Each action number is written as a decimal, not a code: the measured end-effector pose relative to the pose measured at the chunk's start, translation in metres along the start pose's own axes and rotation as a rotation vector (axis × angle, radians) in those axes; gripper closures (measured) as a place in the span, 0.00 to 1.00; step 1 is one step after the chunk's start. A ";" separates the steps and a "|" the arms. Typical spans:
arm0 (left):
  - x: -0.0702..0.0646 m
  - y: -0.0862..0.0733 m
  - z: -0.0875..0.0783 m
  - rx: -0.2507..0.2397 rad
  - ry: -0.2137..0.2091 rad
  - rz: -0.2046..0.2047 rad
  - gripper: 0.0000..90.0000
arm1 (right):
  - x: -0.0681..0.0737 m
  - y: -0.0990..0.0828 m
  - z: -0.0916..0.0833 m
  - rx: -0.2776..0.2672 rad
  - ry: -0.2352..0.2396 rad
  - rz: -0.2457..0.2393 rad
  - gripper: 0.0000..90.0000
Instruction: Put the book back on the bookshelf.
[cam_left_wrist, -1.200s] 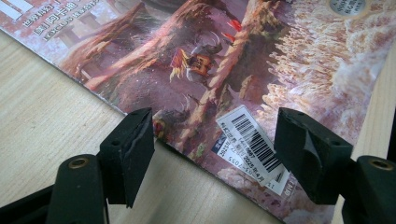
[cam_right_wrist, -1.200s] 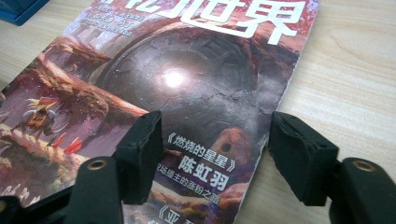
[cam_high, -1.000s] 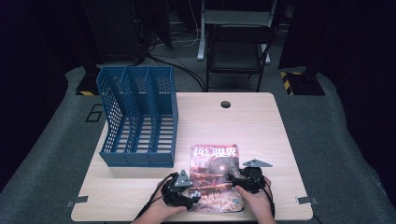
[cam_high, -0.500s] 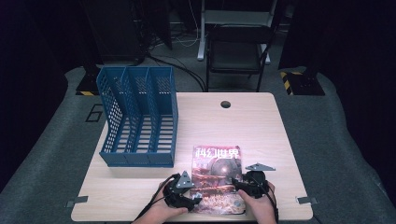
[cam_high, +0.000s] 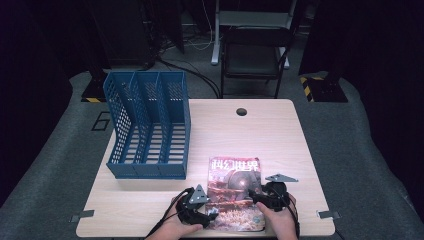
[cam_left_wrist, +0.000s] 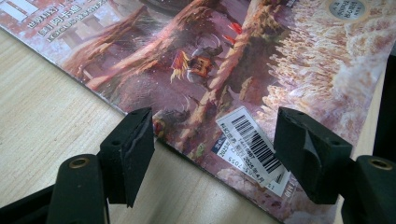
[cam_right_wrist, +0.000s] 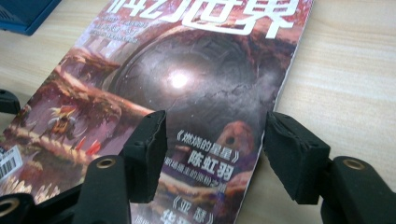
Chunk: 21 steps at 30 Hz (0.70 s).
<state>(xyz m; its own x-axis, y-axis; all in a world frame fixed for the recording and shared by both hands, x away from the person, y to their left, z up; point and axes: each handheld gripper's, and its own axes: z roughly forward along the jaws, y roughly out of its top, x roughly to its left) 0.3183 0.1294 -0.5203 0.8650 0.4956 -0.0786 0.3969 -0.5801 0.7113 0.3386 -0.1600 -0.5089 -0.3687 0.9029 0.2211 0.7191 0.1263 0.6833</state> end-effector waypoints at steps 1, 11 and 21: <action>0.000 0.000 0.000 -0.001 -0.001 0.001 0.32 | 0.000 0.000 0.001 0.001 0.001 0.008 0.43; 0.001 0.000 0.000 0.001 -0.006 0.006 0.32 | -0.007 0.006 0.008 -0.017 0.009 0.026 0.43; 0.001 -0.001 -0.001 0.000 -0.006 0.005 0.32 | -0.011 0.008 0.014 -0.019 0.009 0.030 0.42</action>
<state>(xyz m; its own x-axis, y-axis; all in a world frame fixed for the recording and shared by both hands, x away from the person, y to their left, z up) 0.3185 0.1307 -0.5205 0.8690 0.4885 -0.0792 0.3925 -0.5829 0.7114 0.3568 -0.1631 -0.5158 -0.3522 0.9025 0.2479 0.7186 0.0910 0.6895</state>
